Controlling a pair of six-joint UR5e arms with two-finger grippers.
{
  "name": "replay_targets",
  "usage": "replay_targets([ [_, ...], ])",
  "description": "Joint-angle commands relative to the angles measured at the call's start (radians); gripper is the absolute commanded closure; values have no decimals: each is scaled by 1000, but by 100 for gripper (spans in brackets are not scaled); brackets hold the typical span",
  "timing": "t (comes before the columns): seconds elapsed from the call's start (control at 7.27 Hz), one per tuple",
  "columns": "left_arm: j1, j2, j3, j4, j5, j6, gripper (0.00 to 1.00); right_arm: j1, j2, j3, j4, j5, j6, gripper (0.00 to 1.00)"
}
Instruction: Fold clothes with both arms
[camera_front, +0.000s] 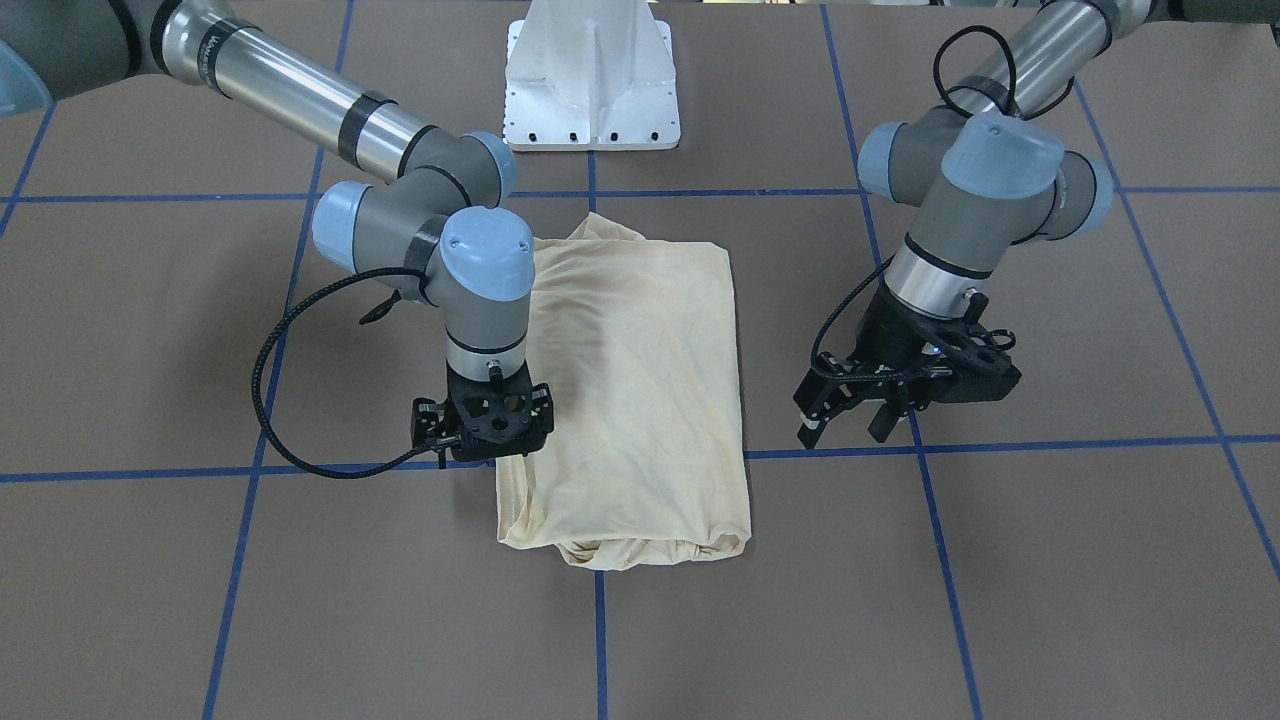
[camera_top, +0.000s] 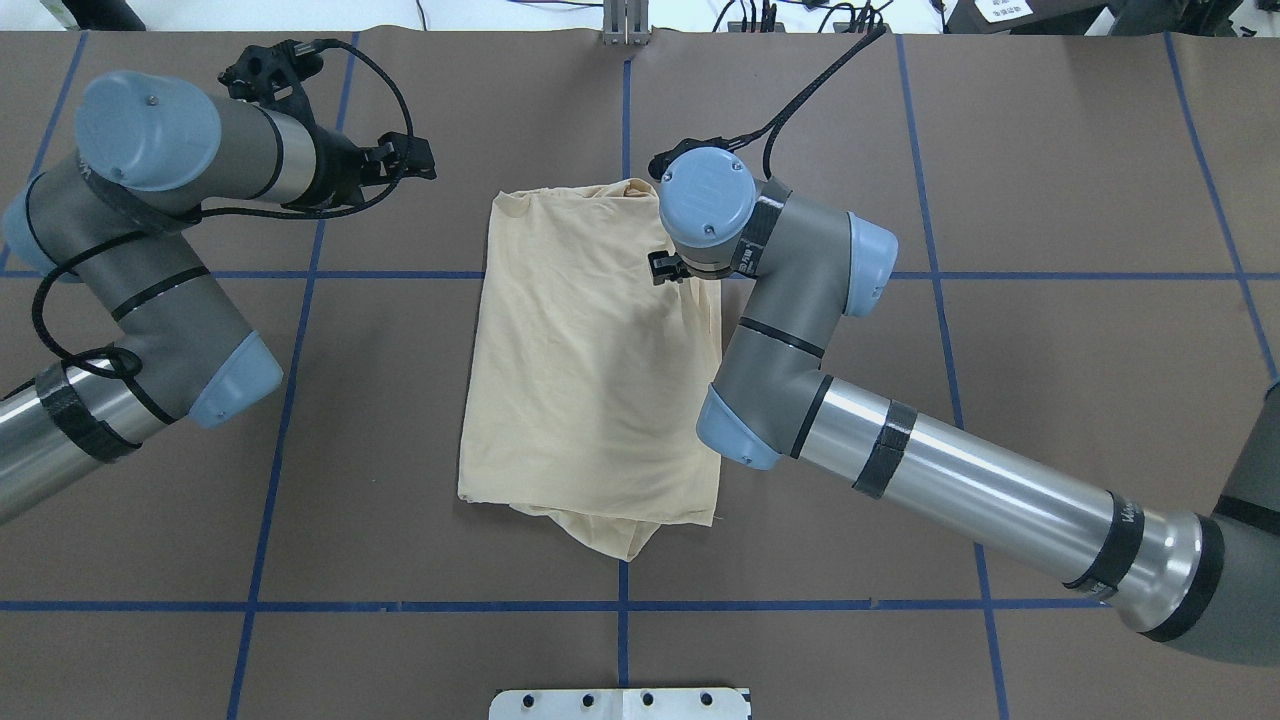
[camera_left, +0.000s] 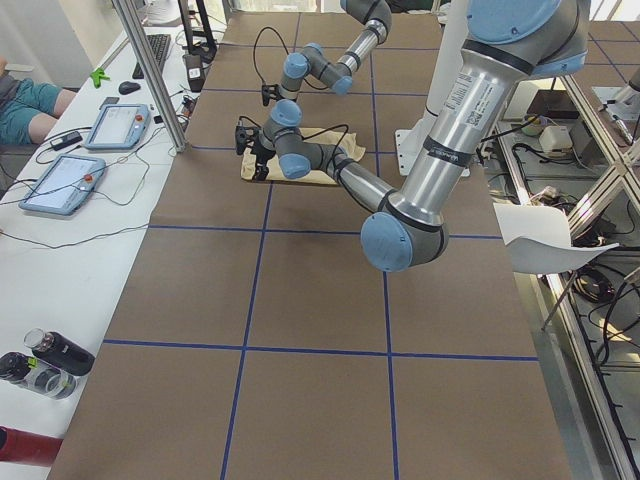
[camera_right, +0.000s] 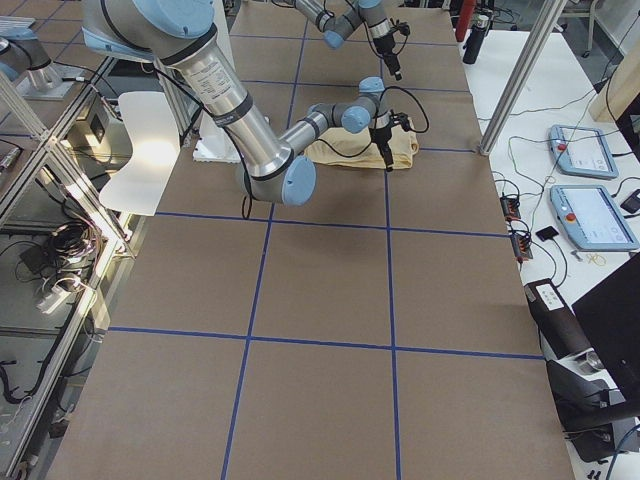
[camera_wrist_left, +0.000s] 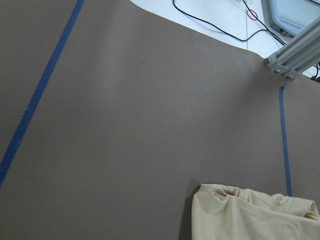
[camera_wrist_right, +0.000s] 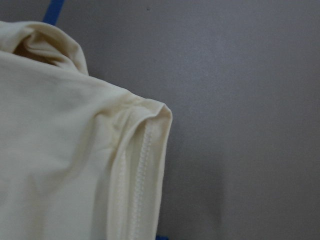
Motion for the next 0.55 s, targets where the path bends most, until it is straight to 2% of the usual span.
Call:
replay_targets([
  [0.0, 0, -1, 0, 0, 0, -1, 0, 27, -21, -1, 0, 33, -30, 0],
  [0.27, 2, 3, -8, -6, -2, -1, 0, 68, -14, 34, 5, 161, 10, 0],
  [0.41, 5, 8, -26, -9, -6, -1, 0, 74, -17, 79, 3, 182, 80, 0],
])
